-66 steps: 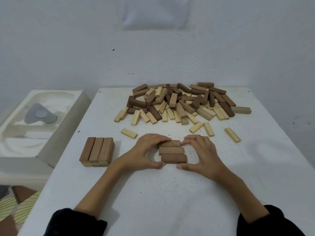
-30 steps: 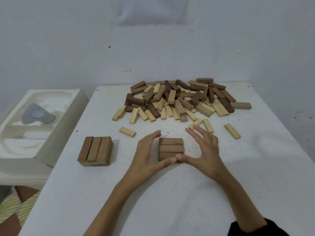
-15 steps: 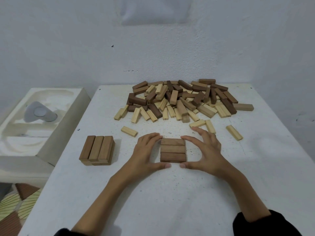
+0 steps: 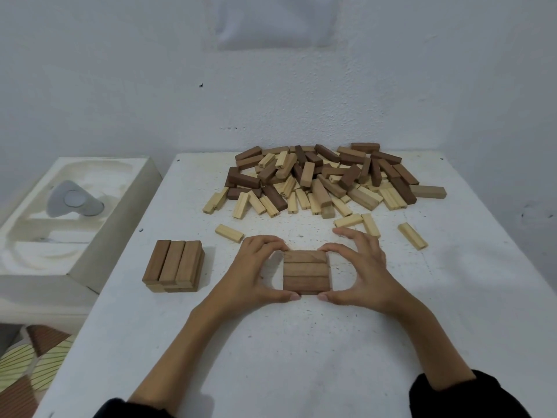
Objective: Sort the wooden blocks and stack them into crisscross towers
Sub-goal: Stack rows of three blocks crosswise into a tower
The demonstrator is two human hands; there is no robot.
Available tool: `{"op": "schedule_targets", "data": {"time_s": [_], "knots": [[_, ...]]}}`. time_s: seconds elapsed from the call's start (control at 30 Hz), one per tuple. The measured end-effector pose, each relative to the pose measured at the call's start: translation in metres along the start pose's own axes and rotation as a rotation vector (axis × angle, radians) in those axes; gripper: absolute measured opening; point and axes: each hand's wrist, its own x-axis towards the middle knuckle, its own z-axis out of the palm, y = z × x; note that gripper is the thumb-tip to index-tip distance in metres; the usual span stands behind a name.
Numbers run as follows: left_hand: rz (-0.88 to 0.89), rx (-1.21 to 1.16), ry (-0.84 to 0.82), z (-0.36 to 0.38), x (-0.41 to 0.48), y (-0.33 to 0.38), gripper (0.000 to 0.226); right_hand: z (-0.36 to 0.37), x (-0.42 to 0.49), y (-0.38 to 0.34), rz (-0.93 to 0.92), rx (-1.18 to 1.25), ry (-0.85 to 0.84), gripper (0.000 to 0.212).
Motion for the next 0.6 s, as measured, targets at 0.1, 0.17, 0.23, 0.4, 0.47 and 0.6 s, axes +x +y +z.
{"op": "schedule_targets", "data": {"time_s": [0.1,0.17,0.23,0.4,0.47,0.6], "knots": [[0.024,0.001,0.013,-0.011,-0.002,0.006,0.071,-0.004,-0.001,-0.007,-0.045,0.016,0.032,0.074],[0.048,0.019,0.021,-0.021,-0.004,0.011,0.071,-0.007,0.000,-0.014,-0.080,0.019,0.072,0.072],[0.072,0.060,0.033,-0.034,-0.007,0.013,0.070,-0.008,0.003,-0.023,-0.122,0.035,0.102,0.069],[0.104,0.173,0.091,-0.075,-0.013,0.003,0.072,0.000,0.022,-0.053,-0.201,0.084,0.132,0.066],[0.104,0.216,0.103,-0.091,-0.018,-0.006,0.075,0.008,0.032,-0.066,-0.228,0.090,0.151,0.069],[0.055,0.220,0.097,-0.118,-0.032,-0.029,0.077,0.030,0.053,-0.092,-0.263,0.085,0.143,0.079]]}}
